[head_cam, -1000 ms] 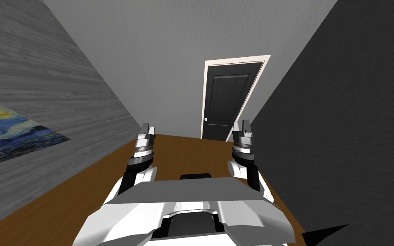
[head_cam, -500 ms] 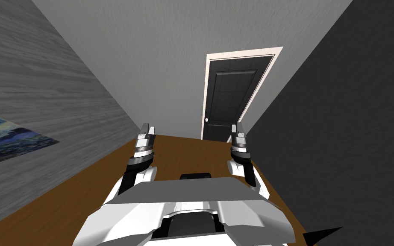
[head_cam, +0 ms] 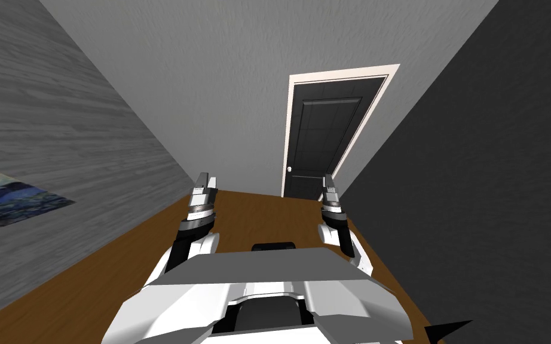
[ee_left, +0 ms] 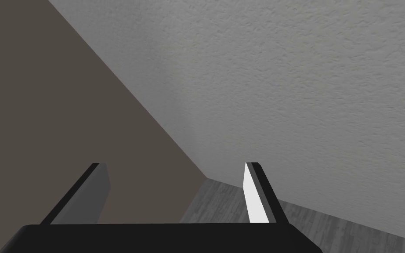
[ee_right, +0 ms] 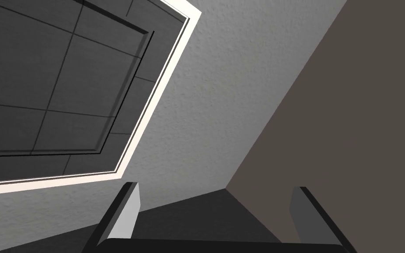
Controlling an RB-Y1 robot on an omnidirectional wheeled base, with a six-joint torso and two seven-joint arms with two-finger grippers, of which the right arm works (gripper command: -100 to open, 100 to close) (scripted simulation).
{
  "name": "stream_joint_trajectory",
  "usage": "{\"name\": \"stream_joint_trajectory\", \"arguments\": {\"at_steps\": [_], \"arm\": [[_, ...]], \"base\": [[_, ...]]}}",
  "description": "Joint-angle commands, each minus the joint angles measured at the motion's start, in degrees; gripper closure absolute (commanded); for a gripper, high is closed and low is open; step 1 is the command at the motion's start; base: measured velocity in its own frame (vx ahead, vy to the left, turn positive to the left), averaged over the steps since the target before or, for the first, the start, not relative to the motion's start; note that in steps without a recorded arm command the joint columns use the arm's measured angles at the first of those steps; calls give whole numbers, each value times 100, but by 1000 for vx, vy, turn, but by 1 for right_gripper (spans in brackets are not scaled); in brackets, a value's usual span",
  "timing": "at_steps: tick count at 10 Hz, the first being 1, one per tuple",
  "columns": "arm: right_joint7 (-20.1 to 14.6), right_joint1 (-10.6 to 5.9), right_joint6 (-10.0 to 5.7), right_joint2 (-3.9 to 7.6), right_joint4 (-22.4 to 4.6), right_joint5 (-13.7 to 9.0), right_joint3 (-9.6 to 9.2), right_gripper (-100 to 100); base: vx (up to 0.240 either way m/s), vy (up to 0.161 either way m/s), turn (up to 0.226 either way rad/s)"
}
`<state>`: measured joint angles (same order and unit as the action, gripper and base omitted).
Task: Pull the door open
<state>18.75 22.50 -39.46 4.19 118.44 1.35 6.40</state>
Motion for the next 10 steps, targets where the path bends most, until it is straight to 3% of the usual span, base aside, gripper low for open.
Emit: {"name": "stream_joint_trajectory", "arguments": {"at_steps": [1, 10], "arm": [[126, -33, -17, 13, -159, 71, 47, -100], [806, -342, -176, 102, -1269, 468, 368, -100]], "base": [[103, 13, -6], [100, 18, -6]]}}
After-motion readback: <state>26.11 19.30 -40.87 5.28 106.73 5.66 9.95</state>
